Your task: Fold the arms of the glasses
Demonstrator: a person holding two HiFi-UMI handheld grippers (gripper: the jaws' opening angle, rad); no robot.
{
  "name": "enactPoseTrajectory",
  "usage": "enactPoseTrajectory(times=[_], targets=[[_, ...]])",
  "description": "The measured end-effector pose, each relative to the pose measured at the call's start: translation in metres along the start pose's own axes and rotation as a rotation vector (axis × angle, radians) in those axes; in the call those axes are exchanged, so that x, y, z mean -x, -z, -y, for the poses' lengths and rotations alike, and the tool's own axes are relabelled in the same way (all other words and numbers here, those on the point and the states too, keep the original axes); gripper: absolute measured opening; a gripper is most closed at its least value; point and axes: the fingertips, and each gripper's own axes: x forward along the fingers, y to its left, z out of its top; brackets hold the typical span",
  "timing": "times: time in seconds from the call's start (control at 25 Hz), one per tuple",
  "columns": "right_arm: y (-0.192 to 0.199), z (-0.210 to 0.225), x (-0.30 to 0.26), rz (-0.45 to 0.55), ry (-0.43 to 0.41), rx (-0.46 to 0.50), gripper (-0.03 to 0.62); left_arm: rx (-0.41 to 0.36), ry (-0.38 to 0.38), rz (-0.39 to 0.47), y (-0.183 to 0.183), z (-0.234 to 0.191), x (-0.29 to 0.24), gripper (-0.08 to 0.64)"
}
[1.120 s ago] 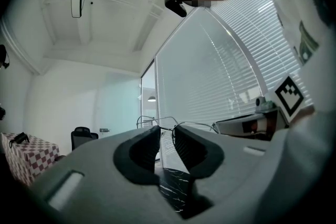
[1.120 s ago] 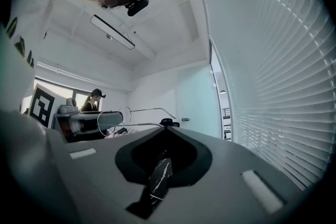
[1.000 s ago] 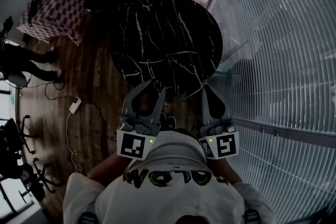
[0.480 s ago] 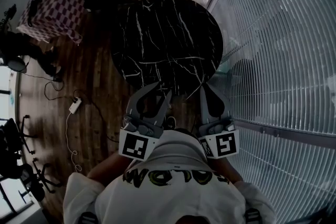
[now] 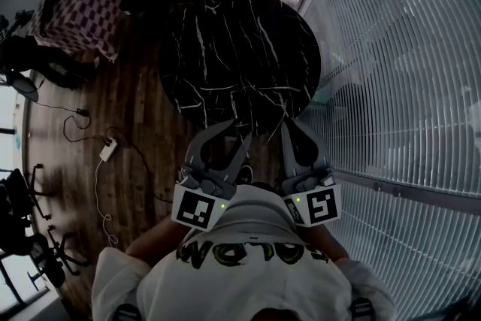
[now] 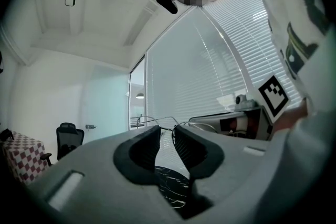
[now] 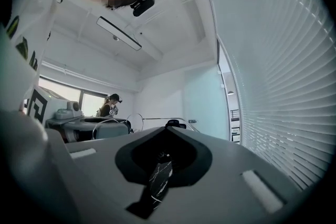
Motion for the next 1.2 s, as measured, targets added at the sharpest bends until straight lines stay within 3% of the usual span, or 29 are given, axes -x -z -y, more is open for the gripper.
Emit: enactPoseTrajectory(times=[1.2], targets=[[-0.006,-0.03,-0.008,0.03,-0.201,-0.099,0.003,0.002,0.097,0.01,-0.003,0.023,-0.008,0.089]])
